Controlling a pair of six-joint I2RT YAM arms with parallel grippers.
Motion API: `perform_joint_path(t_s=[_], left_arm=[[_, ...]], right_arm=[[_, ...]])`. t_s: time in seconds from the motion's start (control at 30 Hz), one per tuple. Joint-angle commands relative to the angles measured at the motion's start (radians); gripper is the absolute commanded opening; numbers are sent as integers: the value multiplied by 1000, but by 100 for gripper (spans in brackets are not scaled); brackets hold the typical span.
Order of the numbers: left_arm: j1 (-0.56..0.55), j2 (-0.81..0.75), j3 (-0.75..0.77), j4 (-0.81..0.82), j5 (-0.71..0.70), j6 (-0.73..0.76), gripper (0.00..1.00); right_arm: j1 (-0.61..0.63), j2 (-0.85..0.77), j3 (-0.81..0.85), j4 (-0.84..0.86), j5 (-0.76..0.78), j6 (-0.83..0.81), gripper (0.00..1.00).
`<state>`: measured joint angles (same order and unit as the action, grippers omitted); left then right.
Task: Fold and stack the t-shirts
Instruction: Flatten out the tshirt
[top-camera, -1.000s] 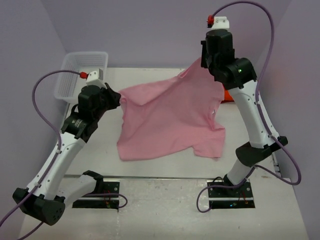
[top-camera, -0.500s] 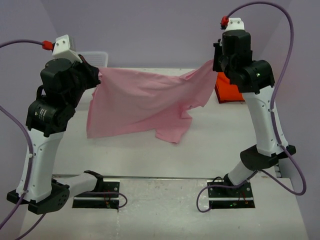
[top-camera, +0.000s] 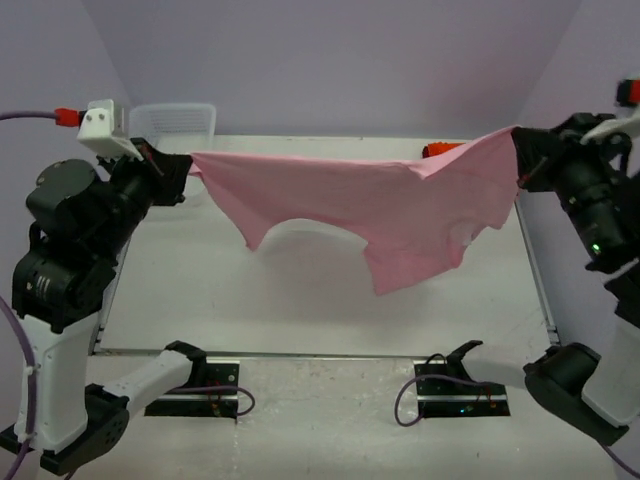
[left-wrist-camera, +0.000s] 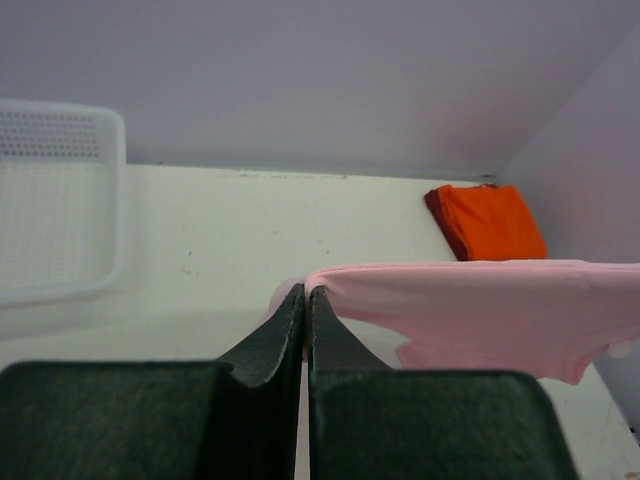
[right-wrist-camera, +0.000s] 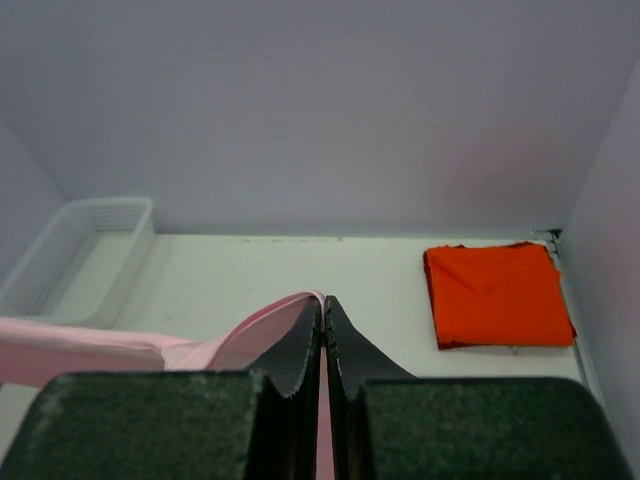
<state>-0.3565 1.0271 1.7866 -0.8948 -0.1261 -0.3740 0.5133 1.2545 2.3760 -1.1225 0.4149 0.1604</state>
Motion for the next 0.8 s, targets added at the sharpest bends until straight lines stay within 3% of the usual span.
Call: perform_joint_path(t_s=[0.0,0.23,0.4,0.57,0.77], left_arm=[[-2,-94,14,88,121,63,0],[-2,-154,60,119,243,60,0],[-2,-50,70,85,155,29,0],[-1,177,-51,102,-28,-22,0],[33,480,-148,218,-46,0,0]], right_arm=[[40,-84,98,-40,-74,4,0],[40,-188,150,-28,-267,59,0],[39,-149,40,47,-222,50,0],[39,47,-44,92,-79,-4,0],[-61,357,-46,151,-99,-47,0]])
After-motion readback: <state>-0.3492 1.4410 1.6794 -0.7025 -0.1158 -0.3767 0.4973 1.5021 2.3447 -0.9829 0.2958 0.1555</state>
